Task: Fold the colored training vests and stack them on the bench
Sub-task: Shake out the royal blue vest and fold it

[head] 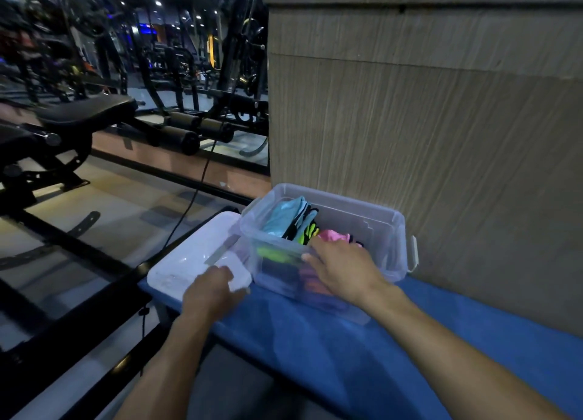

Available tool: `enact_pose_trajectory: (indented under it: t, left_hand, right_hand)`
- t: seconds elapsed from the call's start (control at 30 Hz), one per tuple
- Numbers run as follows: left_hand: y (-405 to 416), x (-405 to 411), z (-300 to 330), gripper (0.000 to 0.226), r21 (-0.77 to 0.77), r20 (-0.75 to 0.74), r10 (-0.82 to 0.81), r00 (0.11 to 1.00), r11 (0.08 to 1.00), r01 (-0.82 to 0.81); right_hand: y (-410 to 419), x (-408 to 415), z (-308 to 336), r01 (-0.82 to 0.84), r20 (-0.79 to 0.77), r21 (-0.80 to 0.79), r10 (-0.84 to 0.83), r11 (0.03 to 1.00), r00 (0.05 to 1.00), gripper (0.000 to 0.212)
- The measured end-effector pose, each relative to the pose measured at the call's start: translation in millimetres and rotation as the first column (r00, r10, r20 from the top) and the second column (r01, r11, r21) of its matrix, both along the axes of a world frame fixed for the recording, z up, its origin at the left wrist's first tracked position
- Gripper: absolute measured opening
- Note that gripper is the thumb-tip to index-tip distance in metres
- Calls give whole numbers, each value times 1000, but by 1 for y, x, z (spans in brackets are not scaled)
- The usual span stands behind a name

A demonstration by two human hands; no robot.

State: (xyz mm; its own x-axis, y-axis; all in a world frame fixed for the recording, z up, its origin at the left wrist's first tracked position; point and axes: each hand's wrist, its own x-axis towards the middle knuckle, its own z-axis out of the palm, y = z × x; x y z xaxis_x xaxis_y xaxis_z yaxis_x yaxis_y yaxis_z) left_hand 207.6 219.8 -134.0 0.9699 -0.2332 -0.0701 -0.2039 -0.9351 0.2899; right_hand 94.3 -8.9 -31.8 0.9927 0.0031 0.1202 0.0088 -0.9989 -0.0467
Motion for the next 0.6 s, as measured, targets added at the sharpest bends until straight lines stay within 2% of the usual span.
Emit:
enact_pose_trajectory:
  t: [0.07, 0.13, 0.23, 0.37, 0.5, 0.6]
  left_hand:
    - [-5, -12, -14, 56, 120, 50, -53, 997, 992, 47]
    - [-5, -19, -17, 45, 158, 120, -61, 991, 986, 41]
    - [5, -23, -15, 39, 179, 97, -58, 994, 983, 39]
    - [14, -29, -15, 44, 192, 49, -163, 985, 970, 151]
    - [11, -46, -12, 62, 235, 31, -187, 982, 956, 175]
    - [7, -59, -12, 53, 330, 64, -201, 978, 929, 169]
  right_hand:
    - [2, -1, -2, 51, 31, -3, -50, 999, 998, 33]
    - [4, -5, -2, 69, 27, 22, -69, 997, 997, 32]
    - [-1, -23, 0, 81, 41, 50, -83, 995, 996, 30]
    - [-25, -70, 2, 112, 24, 79, -114, 991, 993, 26]
    - [-50, -122, 3, 149, 19, 74, -150, 986, 988, 23]
    - [-64, -154, 5, 189, 2, 75, -189, 979, 982, 25]
